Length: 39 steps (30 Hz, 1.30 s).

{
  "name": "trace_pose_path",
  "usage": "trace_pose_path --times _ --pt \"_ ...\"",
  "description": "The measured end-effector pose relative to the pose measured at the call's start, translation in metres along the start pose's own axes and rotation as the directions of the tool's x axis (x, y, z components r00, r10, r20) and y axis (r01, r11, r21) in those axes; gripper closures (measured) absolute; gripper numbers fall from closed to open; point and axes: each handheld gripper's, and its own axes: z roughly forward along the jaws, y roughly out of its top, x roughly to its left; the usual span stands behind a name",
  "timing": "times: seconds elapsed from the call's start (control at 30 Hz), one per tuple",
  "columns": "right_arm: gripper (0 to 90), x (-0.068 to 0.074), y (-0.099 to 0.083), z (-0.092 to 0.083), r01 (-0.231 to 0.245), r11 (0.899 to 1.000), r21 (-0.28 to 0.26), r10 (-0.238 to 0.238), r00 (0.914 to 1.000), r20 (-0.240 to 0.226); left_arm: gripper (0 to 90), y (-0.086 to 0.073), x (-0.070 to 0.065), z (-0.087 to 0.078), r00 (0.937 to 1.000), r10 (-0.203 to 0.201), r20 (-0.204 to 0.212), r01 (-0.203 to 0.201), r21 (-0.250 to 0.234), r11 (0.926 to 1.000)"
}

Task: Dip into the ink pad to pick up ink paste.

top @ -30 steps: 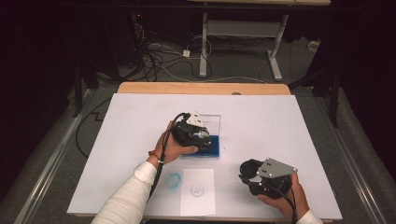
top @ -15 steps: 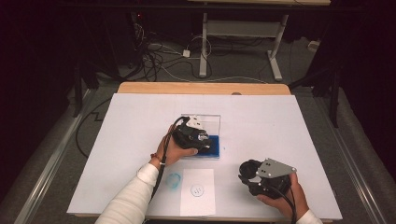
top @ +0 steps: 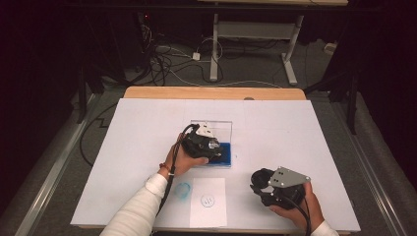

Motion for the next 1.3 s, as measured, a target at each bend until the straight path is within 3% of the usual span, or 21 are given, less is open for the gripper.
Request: trace_pose_path --times 0.2,0.4,1.1,1.3 --pt "38.5 -0.0001 -0.0003 -0.0010 -0.001 1.000 -0.002 0.001 1.0000 0.001 54.1 0.0005 -0.0003 0.0001 1.0000 -0.004 -0.002 0.004 0.005 1.0000" --pt "38.5 0.0000 -0.0001 -0.0004 0.003 1.000 -0.003 -0.003 1.0000 -0.003 54.1 0.0021 -0.0024 -0.0003 0.9998 0.018 -0.011 -0.018 0.022 0.9996" --pt "38.5 0.0000 -0.0001 -0.0009 0.000 1.000 -0.005 0.000 1.0000 -0.001 54.1 0.0026 -0.0007 0.0002 0.9999 0.010 -0.004 -0.009 0.026 0.9996" --pt "38.5 -0.0009 -0.0004 -0.0013 0.003 1.000 -0.006 -0.002 1.0000 0.003 54.1 0.0052 -0.0048 -0.0022 0.9989 0.040 -0.025 -0.038 0.042 0.9984"
